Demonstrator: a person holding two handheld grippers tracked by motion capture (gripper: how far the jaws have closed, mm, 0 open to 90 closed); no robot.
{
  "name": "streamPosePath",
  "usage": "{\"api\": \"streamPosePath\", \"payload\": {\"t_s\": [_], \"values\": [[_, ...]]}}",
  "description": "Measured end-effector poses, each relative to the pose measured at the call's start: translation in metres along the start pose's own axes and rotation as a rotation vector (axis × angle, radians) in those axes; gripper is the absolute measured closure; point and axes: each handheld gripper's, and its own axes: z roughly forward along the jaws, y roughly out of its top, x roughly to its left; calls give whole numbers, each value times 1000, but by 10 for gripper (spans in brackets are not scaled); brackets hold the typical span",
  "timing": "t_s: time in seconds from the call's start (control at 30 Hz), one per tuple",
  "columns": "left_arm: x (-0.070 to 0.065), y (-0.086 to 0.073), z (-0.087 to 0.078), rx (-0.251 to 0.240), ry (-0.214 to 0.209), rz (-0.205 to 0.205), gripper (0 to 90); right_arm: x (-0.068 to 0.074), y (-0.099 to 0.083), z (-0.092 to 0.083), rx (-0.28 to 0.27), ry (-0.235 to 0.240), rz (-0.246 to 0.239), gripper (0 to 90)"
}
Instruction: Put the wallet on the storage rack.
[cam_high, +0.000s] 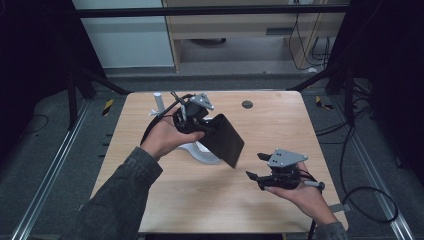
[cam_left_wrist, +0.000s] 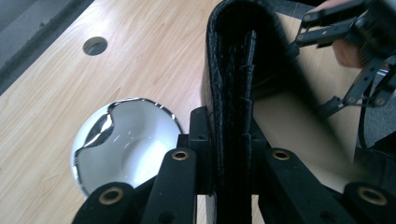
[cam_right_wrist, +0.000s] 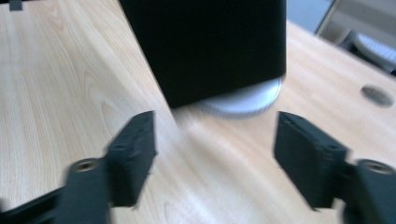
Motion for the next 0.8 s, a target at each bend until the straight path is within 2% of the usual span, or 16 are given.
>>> {"api": "streamPosePath", "payload": {"t_s": [0.03,0.07,0.1,0.13,0.17,0.2,0.23,0.27,0.37,0.43,0.6,0.63,0.7,0.8], "values": [[2,0,-4,20,30,7,798,-2,-9,7,13,-24,57,161],[2,0,-4,20,30,7,797,-4,-14,12,27,-44,88,138],[3,1,-5,27,35,4,797,-4,-14,12,27,-44,88,138],[4,1,-8,28,41,-7,798,-5,-17,15,34,-68,110,120],[6,1,-11,32,41,-12,798,-8,-24,20,42,-111,156,103],[7,2,-13,32,42,-15,798,-13,-33,28,78,-158,219,90],[8,5,-16,36,52,-15,797,-16,-38,30,109,-183,215,77],[8,5,-16,36,52,-15,798,-16,-38,30,109,-183,215,77],[13,10,-20,45,74,-24,797,-23,-53,33,161,-230,278,65],[15,12,-22,50,89,-30,797,-26,-61,35,194,-246,296,63],[21,15,-28,58,112,-39,797,-30,-76,41,240,-238,345,63],[22,15,-29,57,115,-43,797,-30,-80,44,259,-247,334,55],[25,15,-32,61,129,-46,797,-30,-81,44,258,-258,322,47],[26,15,-36,58,147,-47,798,-32,-81,45,254,-268,329,45]]}}
